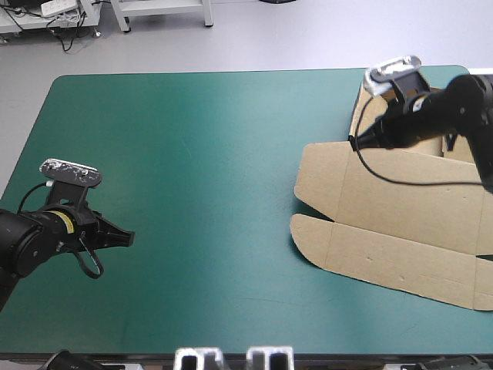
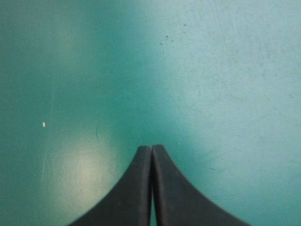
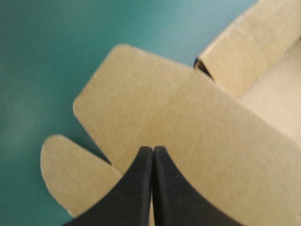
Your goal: Fold the box
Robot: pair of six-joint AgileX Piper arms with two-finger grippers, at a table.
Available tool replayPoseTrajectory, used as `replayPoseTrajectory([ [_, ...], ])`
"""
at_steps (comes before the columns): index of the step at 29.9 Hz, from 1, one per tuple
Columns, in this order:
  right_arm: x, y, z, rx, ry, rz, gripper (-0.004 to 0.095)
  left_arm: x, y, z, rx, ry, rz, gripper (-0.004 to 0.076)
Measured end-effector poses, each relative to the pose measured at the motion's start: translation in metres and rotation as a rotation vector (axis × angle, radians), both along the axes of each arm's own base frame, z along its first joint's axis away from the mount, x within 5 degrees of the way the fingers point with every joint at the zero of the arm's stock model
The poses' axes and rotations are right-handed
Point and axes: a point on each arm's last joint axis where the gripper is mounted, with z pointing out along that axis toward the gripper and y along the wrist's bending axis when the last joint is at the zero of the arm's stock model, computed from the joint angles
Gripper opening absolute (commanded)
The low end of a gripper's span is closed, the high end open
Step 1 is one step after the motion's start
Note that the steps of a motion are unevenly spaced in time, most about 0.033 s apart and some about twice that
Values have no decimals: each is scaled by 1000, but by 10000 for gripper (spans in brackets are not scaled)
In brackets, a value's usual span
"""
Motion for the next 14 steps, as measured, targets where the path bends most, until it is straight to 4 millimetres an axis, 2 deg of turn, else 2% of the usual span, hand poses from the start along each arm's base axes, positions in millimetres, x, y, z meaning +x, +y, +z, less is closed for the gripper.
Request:
replayPoseTrajectory([
  [5, -53, -10, -30, -33, 73, -5, -24, -1, -3, -1, -39, 16, -10, -11],
  [9, -93, -15, -47, -39, 83, -5, -24, -3, -8, -1, -85, 36, -22, -11],
  [14, -122, -21, -66, -57, 99, -8, -24, -4, -11, -2, -121, 51, -31, -11],
])
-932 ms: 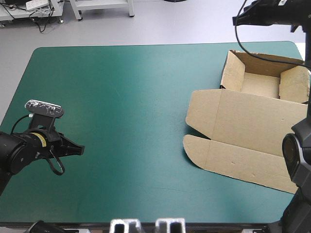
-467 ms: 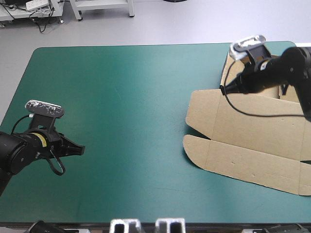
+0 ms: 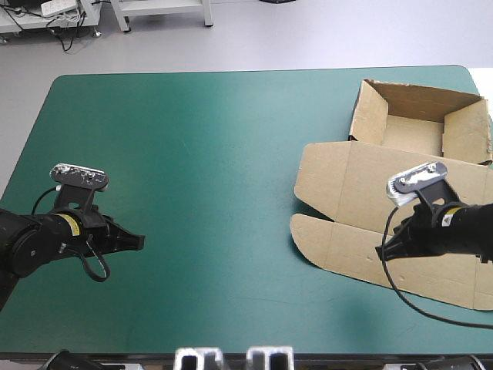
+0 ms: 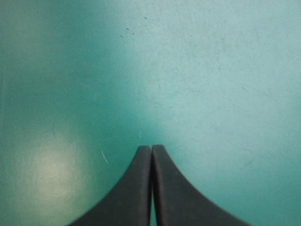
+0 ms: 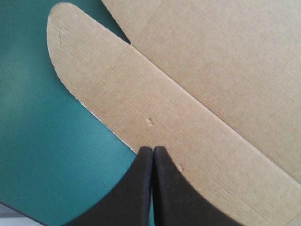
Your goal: Fold the box
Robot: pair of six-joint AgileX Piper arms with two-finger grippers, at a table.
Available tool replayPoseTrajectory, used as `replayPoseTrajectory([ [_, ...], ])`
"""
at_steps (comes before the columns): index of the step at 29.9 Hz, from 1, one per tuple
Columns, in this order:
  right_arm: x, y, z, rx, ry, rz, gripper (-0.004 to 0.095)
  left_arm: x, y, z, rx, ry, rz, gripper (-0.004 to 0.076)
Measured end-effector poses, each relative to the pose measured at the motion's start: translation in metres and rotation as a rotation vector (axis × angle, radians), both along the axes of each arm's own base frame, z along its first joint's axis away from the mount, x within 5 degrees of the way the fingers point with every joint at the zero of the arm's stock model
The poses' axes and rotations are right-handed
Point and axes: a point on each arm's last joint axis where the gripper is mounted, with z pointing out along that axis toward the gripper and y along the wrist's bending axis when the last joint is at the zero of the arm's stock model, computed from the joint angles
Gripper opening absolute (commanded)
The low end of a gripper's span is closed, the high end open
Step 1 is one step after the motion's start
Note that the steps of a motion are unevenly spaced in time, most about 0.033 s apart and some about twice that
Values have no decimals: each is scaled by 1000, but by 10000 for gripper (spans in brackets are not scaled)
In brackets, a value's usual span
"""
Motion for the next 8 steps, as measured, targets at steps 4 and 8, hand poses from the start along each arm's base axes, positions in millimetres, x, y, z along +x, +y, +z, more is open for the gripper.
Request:
replayPoseTrajectory([
  [4, -10, -3, -8, -18, 6, -4, -24, -1, -3, 0, -21, 11, -22, -11],
  [8, -10, -3, -10, -21, 9, -4, -24, -2, -5, -6, -43, 40, -31, -11],
])
